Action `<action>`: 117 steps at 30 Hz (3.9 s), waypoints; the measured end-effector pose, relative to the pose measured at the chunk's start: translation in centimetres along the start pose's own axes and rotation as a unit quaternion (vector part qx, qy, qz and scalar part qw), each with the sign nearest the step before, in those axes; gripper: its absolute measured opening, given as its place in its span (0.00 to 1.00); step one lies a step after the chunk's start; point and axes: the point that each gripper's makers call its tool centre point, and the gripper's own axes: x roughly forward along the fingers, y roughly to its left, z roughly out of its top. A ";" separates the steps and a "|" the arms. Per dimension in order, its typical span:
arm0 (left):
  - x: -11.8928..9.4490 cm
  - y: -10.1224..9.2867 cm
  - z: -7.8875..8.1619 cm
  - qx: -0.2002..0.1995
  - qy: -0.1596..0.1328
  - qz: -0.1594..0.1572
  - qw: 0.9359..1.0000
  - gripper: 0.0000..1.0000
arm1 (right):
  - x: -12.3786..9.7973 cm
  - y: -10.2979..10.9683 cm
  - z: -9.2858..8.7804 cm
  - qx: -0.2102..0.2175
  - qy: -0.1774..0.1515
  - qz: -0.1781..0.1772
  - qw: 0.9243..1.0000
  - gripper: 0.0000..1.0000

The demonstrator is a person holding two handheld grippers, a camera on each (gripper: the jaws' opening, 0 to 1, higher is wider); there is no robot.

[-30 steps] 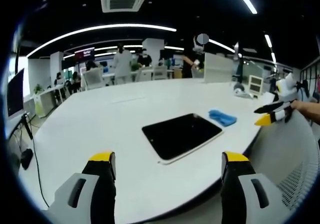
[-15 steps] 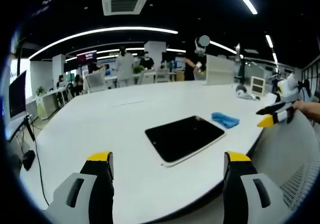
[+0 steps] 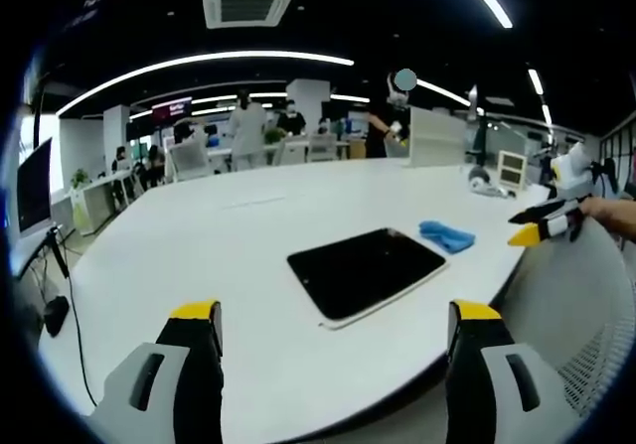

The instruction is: Wipe the mirror surface with the cleaning cloth until all visible marks leave the cleaned area.

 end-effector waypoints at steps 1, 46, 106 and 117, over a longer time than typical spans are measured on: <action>0.0 0.0 0.0 -0.001 0.001 0.000 1.000 0.93 | 0.0 0.0 0.0 -0.007 0.006 0.002 1.000 0.83; -0.1 0.2 0.6 0.005 -0.019 0.003 1.000 0.95 | 8.9 -4.3 3.1 -0.180 0.100 0.000 0.978 0.37; 0.0 0.4 0.3 -0.001 -0.011 0.008 1.000 0.97 | 13.7 -4.3 2.4 -0.138 0.122 0.011 0.983 0.01; 0.0 0.3 0.4 -0.002 -0.012 0.004 1.000 0.98 | 13.7 -3.1 6.2 -0.144 0.103 0.011 0.984 0.01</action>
